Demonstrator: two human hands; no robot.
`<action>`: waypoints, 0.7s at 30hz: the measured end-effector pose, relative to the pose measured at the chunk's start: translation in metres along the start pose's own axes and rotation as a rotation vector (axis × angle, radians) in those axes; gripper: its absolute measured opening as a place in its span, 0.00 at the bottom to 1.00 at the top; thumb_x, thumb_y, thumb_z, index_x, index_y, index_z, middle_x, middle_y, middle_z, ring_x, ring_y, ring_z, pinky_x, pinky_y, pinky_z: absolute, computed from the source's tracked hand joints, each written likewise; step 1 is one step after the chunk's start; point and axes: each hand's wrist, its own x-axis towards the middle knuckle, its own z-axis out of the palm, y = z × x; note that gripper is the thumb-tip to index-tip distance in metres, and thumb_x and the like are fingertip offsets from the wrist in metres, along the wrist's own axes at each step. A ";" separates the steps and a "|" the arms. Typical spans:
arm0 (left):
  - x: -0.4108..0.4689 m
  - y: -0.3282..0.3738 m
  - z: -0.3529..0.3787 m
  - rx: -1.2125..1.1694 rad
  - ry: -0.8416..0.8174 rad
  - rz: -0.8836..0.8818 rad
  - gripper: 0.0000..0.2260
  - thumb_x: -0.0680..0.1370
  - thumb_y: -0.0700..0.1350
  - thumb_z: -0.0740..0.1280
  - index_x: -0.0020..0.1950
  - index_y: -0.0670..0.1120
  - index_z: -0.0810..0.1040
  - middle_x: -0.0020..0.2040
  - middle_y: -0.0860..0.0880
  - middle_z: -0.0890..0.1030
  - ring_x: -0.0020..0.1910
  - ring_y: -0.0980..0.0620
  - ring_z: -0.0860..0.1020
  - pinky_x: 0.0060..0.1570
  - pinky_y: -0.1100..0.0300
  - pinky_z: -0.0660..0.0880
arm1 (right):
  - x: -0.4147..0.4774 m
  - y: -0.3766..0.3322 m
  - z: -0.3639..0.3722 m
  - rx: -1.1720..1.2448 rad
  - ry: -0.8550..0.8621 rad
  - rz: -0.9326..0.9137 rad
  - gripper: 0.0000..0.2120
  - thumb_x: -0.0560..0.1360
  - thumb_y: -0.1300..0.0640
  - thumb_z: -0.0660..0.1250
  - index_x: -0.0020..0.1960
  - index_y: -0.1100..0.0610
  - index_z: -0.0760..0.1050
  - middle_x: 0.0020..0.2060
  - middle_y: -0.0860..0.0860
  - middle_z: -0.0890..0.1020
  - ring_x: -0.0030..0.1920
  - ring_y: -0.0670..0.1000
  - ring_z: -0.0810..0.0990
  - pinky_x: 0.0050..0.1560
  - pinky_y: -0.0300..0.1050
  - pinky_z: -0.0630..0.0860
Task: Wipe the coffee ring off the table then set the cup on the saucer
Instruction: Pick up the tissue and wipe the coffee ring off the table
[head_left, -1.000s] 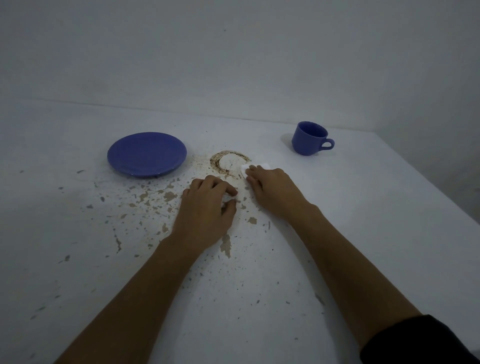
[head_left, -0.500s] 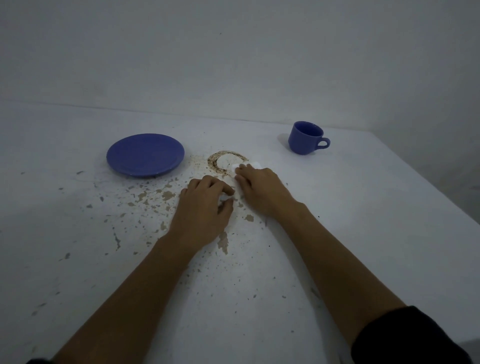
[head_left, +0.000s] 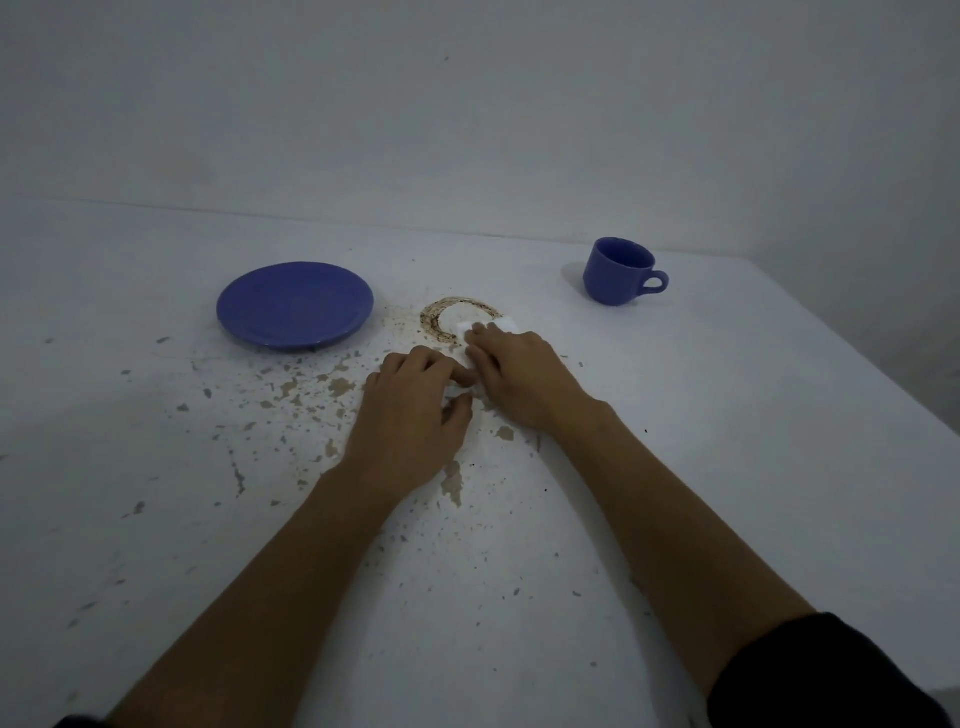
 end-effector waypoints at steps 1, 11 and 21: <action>0.000 0.000 0.000 0.006 -0.002 -0.001 0.12 0.77 0.50 0.64 0.59 0.50 0.78 0.58 0.50 0.78 0.56 0.49 0.72 0.55 0.52 0.72 | -0.003 0.002 0.000 0.015 -0.021 -0.018 0.16 0.82 0.54 0.54 0.62 0.58 0.75 0.60 0.57 0.80 0.57 0.59 0.78 0.59 0.54 0.73; 0.003 -0.001 0.002 0.004 -0.002 -0.008 0.12 0.77 0.51 0.63 0.59 0.51 0.78 0.58 0.50 0.78 0.56 0.50 0.71 0.55 0.55 0.70 | 0.012 0.000 -0.001 -0.030 -0.001 -0.008 0.15 0.82 0.55 0.54 0.57 0.61 0.76 0.53 0.58 0.82 0.50 0.60 0.79 0.51 0.52 0.73; 0.001 0.000 0.000 -0.014 0.001 -0.008 0.11 0.77 0.50 0.64 0.58 0.52 0.78 0.58 0.51 0.77 0.57 0.51 0.71 0.56 0.54 0.71 | 0.008 0.025 -0.010 -0.009 -0.047 -0.007 0.17 0.82 0.51 0.54 0.65 0.55 0.74 0.60 0.54 0.81 0.57 0.56 0.80 0.61 0.52 0.73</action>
